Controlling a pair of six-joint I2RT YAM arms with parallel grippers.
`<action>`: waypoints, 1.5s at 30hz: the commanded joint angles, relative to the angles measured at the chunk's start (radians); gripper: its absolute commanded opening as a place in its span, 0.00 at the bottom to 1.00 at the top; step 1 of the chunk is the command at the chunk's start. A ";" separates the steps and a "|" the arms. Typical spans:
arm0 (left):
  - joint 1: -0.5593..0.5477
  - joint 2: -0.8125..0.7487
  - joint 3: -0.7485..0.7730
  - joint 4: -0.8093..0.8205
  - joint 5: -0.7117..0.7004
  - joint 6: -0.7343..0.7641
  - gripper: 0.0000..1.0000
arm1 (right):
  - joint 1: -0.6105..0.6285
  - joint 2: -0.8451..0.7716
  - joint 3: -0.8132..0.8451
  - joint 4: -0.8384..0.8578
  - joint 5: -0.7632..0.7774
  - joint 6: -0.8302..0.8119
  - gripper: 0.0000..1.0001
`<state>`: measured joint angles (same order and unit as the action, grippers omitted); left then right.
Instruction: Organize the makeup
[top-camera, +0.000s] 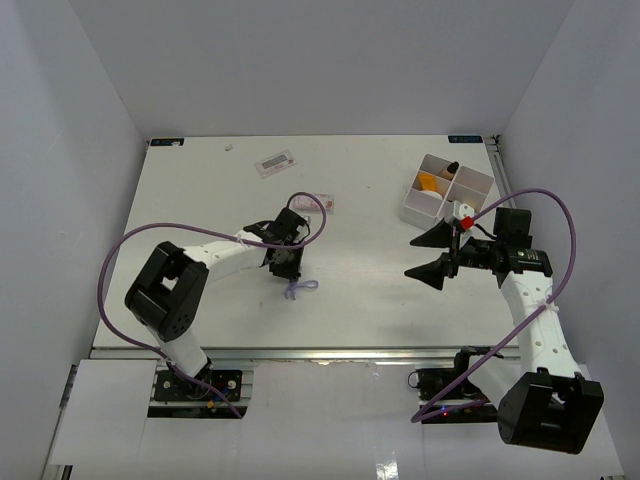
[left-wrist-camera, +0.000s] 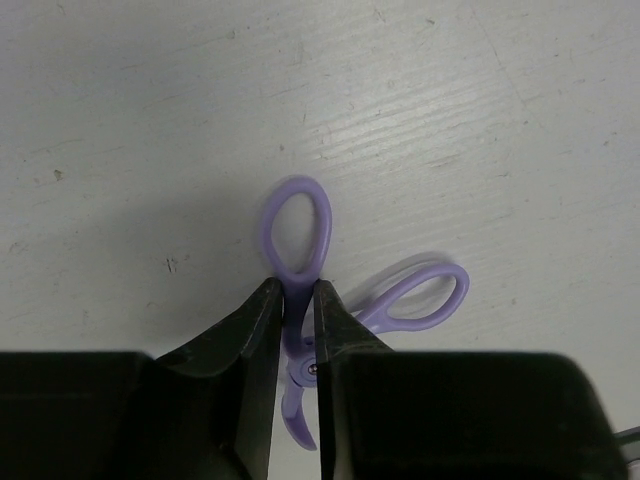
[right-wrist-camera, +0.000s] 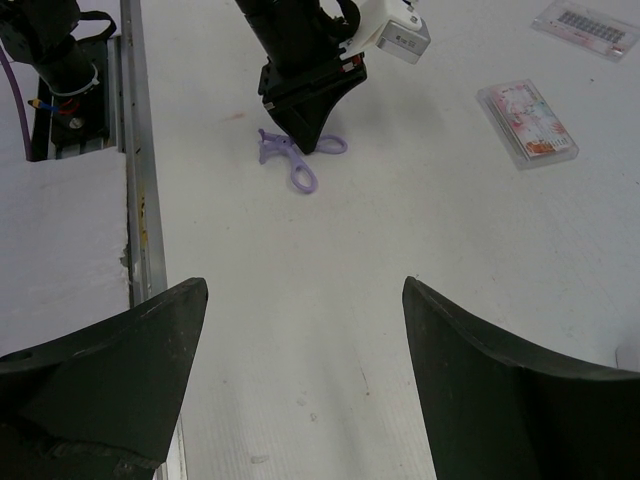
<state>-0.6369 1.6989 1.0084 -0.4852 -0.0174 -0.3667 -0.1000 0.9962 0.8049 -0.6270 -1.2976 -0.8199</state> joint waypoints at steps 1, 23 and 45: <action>0.005 -0.035 -0.007 0.047 0.038 -0.002 0.21 | -0.009 0.000 -0.006 0.012 -0.043 -0.006 0.85; -0.043 -0.142 -0.076 0.520 0.563 -0.070 0.15 | 0.208 0.139 0.014 0.112 0.047 0.147 0.83; -0.226 -0.123 0.046 0.666 0.033 -0.063 0.15 | 0.304 0.254 0.091 0.501 0.499 0.963 0.85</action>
<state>-0.8550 1.5725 1.0112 0.1453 0.0685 -0.4347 0.1986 1.2602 0.8700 -0.1560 -0.8456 0.1130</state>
